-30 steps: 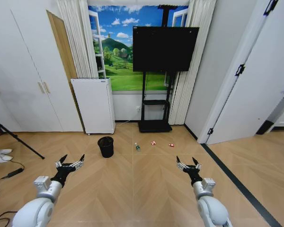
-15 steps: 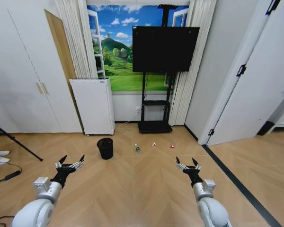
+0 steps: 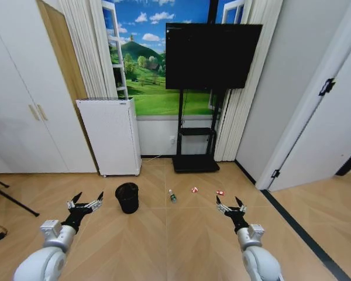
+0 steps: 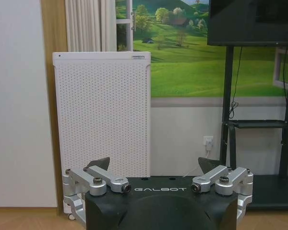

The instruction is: Pick up the trash bin and place the garbage on the floor into it.

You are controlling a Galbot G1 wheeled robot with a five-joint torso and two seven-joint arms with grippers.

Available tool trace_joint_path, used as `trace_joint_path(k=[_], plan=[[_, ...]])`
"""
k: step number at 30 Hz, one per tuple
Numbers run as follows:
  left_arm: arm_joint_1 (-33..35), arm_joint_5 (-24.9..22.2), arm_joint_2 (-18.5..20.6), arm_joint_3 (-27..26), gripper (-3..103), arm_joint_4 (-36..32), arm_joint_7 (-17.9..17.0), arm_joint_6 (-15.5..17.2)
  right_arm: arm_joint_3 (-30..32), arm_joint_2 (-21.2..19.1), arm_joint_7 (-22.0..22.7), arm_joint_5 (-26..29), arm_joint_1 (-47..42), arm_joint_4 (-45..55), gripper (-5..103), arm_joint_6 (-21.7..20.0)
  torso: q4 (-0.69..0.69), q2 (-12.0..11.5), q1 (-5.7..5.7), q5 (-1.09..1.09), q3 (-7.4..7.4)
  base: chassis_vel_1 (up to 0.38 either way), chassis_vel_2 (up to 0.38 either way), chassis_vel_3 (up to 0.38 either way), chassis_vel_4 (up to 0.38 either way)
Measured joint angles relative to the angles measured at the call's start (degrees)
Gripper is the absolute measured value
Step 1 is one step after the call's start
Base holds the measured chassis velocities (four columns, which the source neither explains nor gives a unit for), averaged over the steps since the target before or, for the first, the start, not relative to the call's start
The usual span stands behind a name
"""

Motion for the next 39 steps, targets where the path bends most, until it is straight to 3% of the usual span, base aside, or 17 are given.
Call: trace_joint_path(k=[4,6,9,12,15,16,18,19,20,23,25,27,28,31,32,35,39], plan=[[0.0,0.0,0.0,0.0,100,-0.1,0.0,0.0,0.0,0.2,0.0,-0.1,-0.1,-0.1,100,0.2,-0.04,0.0,-0.01,-0.10,-0.02,-0.346,0.394,0.373,-0.379],[0.0,0.0,0.0,0.0,100,-0.1,0.0,0.0,0.0,0.2,-0.1,-0.2,-0.2,-0.2,100,0.4,0.02,0.0,0.01,0.03,0.00,-0.312,0.379,0.324,-0.379],[0.1,0.1,-0.1,0.0,100,-0.1,0.0,0.0,0.0,0.4,-0.1,-0.4,-0.2,-0.3,100,0.5,0.00,0.0,-0.02,-0.15,-0.03,-0.339,0.367,0.349,-0.388],[0.1,0.1,-0.2,0.0,100,-0.1,0.0,0.0,-0.1,0.4,-0.1,-0.5,-0.3,-0.4,100,0.6,0.02,0.0,-0.01,0.07,0.00,-0.317,0.377,0.316,-0.344],[0.1,0.1,-0.4,0.1,100,-0.1,0.0,0.0,-0.2,0.4,-0.1,-0.5,-0.2,-0.4,100,0.6,-0.04,0.0,-0.03,-0.15,-0.02,-0.344,0.362,0.327,-0.358],[0.1,0.2,-0.5,0.1,100,-0.1,0.0,0.0,-0.2,0.4,-0.1,-0.5,-0.2,-0.5,100,0.6,0.00,0.0,-0.02,0.02,0.00,-0.321,0.397,0.344,-0.374],[0.1,0.2,-0.6,0.1,100,-0.1,0.0,0.0,-0.2,0.4,-0.1,-0.5,-0.2,-0.5,100,0.6,0.01,0.0,-0.03,0.07,-0.02,-0.334,0.397,0.344,-0.374],[0.2,0.3,-0.7,0.1,100,-0.1,0.0,0.0,-0.2,0.4,-0.1,-0.6,-0.2,-0.5,100,0.6,0.00,0.0,-0.03,-0.14,-0.03,-0.360,0.359,0.350,-0.340],[0.2,0.3,-0.7,0.1,100,-0.1,0.0,0.0,-0.2,0.4,-0.1,-0.6,-0.2,-0.5,100,0.6,0.00,0.0,-0.03,-0.14,-0.03,-0.360,0.359,0.350,-0.340],[0.2,0.4,-0.9,0.1,100,-0.1,0.0,0.0,-0.4,0.4,0.0,-0.9,-0.2,-0.9,100,1.0,0.00,0.0,-0.03,0.06,-0.02,-0.332,0.387,0.322,-0.372],[0.3,0.4,-1.2,0.1,100,-0.1,0.0,-0.2,-0.5,0.5,0.5,-1.1,-0.2,-1.0,100,0.8,0.00,0.0,-0.03,-0.16,-0.02,-0.337,0.372,0.350,-0.358],[0.3,0.4,-1.3,0.1,100,-0.1,0.0,-0.3,-0.4,0.5,0.7,-1.1,-0.1,-1.0,100,0.5,0.00,0.0,-0.02,-0.10,-0.01,-0.322,0.342,0.326,-0.340],[0.3,0.4,-1.5,0.1,100,-0.1,-0.1,-0.6,-0.4,0.5,1.1,-1.1,-0.1,-1.0,100,0.1,0.00,0.0,0.02,0.04,0.01,-0.292,0.329,0.302,-0.272],[0.5,0.4,-1.8,0.2,100,0.1,-0.1,-0.9,-0.1,0.5,2.0,-1.0,0.2,-1.2,100,0.1,-0.01,0.0,0.02,-0.12,0.00,-0.285,0.206,0.241,-0.241],[0.6,0.5,-1.9,0.2,100,0.1,-0.1,-1.1,0.0,0.5,2.4,-0.8,0.2,-1.3,100,0.1,0.00,0.0,0.04,0.00,0.01,-0.135,0.135,0.008,-0.024],[0.7,0.9,-2.2,0.1,100,0.0,-0.3,-0.7,0.0,0.6,3.0,-0.6,0.1,-1.3,100,0.2,-0.05,0.0,0.01,-0.11,0.00,-0.065,0.073,0.005,-0.008],[0.8,1.1,-2.6,0.0,100,-0.4,-0.9,-0.2,0.0,0.8,3.4,-0.6,0.0,-1.3,100,0.2,0.02,-0.3,-0.17,-0.02,-0.18,0.036,-0.014,-0.049,0.017]])
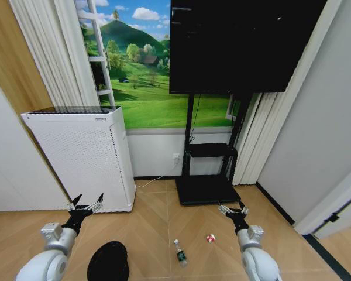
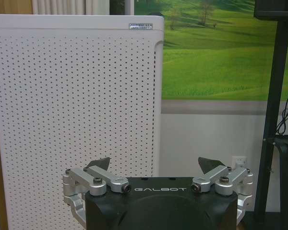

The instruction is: Pick up the trash bin and place the garbage on the floor into it.

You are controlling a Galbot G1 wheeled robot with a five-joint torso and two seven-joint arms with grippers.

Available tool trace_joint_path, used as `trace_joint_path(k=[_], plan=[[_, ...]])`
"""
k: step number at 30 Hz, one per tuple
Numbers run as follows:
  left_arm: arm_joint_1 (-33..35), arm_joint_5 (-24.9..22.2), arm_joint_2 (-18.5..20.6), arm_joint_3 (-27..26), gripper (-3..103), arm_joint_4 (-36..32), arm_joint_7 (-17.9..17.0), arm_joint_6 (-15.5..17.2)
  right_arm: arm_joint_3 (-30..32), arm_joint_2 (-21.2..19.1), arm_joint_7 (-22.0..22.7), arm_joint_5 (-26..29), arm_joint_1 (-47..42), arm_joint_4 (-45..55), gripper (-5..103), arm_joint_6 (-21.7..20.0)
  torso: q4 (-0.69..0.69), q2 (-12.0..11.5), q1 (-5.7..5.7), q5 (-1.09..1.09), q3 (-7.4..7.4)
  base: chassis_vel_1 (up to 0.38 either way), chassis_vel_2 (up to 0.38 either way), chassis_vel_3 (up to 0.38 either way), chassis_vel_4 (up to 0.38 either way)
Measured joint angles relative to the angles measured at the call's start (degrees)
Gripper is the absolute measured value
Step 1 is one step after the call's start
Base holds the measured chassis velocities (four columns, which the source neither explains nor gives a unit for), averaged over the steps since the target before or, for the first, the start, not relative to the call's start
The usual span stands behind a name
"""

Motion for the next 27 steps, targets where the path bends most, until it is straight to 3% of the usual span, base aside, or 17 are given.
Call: trace_joint_path(k=[27], plan=[[1.3,3.5,-2.8,0.2,100,0.1,1.5,-0.6,0.2,-0.3,0.6,1.0,-0.1,-2.4,100,2.7,-0.02,-7.2,-2.96,-0.03,-4.13,0.016,-0.010,-0.011,0.013]])
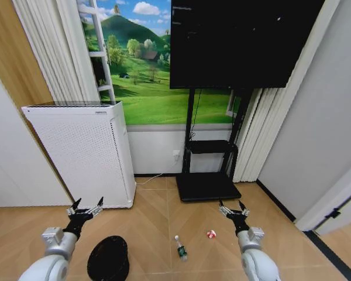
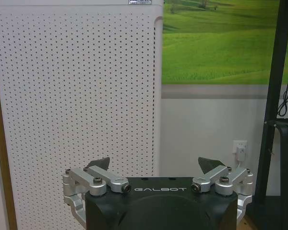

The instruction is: Pick up the trash bin and place the garbage on the floor into it.

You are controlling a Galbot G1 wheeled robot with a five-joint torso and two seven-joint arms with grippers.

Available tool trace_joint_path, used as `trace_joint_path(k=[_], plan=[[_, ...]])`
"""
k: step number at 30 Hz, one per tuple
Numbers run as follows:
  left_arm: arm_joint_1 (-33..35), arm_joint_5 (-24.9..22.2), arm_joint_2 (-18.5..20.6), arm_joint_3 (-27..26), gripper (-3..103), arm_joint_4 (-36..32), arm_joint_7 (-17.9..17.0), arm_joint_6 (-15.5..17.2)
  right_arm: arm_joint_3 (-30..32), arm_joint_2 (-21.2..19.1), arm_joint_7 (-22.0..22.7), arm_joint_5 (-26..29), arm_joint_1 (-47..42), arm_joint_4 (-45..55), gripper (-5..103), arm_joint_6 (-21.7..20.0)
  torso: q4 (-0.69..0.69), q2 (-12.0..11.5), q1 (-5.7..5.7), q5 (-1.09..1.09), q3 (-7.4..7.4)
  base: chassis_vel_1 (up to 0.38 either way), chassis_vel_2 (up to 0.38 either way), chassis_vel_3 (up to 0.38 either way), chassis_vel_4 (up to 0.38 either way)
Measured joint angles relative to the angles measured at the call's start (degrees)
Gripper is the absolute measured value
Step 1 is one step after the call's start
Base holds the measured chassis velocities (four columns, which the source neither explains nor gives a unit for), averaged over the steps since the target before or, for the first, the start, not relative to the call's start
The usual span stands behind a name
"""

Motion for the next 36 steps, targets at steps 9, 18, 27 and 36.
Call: trace_joint_path(k=[9,18,27,36], plan=[[0.0,0.3,-0.2,-0.1,100,0.3,0.2,-0.3,0.1,0.6,0.1,0.4,-0.3,-0.7,100,1.1,0.00,-2.2,-0.91,0.00,-1.24,0.000,0.000,0.000,0.000],[0.2,0.1,-0.6,-0.3,100,-0.2,0.6,-0.4,-0.1,1.4,-0.5,0.2,-1.0,-0.7,100,2.0,0.00,-4.9,-2.00,0.00,-2.85,0.000,0.000,0.000,0.000],[0.8,0.6,-1.4,-0.5,100,0.0,0.8,-1.1,0.1,1.4,-1.0,0.3,-1.5,-0.5,100,2.6,0.00,-6.8,-2.79,0.00,-4.00,0.000,0.000,0.000,0.000],[1.2,1.0,-1.4,-0.6,100,0.3,0.9,-1.3,-0.1,1.4,-1.2,0.3,-1.3,-1.6,100,3.7,0.00,-9.0,-3.66,0.00,-5.38,0.000,0.000,0.000,0.000]])
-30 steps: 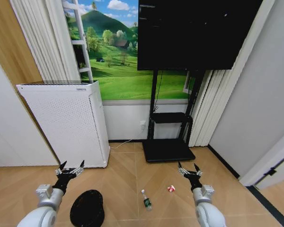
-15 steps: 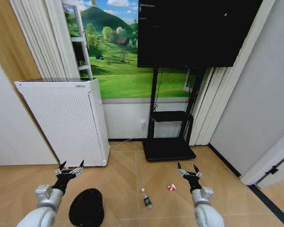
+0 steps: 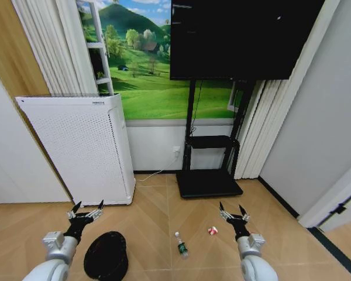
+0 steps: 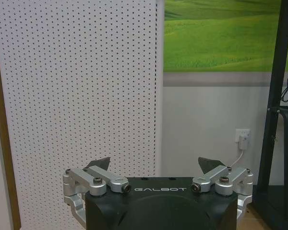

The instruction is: Pick up the trash bin and place the garbage on the floor into it.

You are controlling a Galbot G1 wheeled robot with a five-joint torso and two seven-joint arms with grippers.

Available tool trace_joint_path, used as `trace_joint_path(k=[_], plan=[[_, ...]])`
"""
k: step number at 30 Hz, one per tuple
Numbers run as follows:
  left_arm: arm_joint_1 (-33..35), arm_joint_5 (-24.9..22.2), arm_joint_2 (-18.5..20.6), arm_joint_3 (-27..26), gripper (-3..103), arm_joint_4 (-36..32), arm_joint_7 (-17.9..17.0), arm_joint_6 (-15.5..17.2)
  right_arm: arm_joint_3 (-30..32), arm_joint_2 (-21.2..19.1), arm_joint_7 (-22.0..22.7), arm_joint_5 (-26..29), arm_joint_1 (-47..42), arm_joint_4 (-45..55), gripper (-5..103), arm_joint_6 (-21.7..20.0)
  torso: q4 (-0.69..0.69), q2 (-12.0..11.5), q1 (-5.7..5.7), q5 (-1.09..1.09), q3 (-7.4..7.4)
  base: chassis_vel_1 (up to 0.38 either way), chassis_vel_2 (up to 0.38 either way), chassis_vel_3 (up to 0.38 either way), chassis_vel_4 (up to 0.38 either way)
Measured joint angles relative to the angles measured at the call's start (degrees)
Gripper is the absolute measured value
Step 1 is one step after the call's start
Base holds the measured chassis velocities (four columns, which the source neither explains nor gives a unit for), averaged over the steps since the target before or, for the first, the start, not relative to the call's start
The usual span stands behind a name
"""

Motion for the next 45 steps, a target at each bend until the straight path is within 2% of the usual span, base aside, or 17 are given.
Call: trace_joint_path(k=[19,45], plan=[[1.4,0.2,0.8,0.7,100,0.5,0.4,-0.9,0.1,1.5,-1.6,-1.3,-0.3,-1.8,100,2.2,0.00,-4.4,-1.69,0.00,-2.66,0.000,0.000,0.000,0.000],[1.0,-0.9,2.4,0.8,100,0.9,0.5,-0.7,0.5,2.4,-1.3,-2.0,0.2,-1.2,100,1.7,0.00,-10.3,-3.76,0.00,-6.57,0.000,0.000,0.000,0.000]])
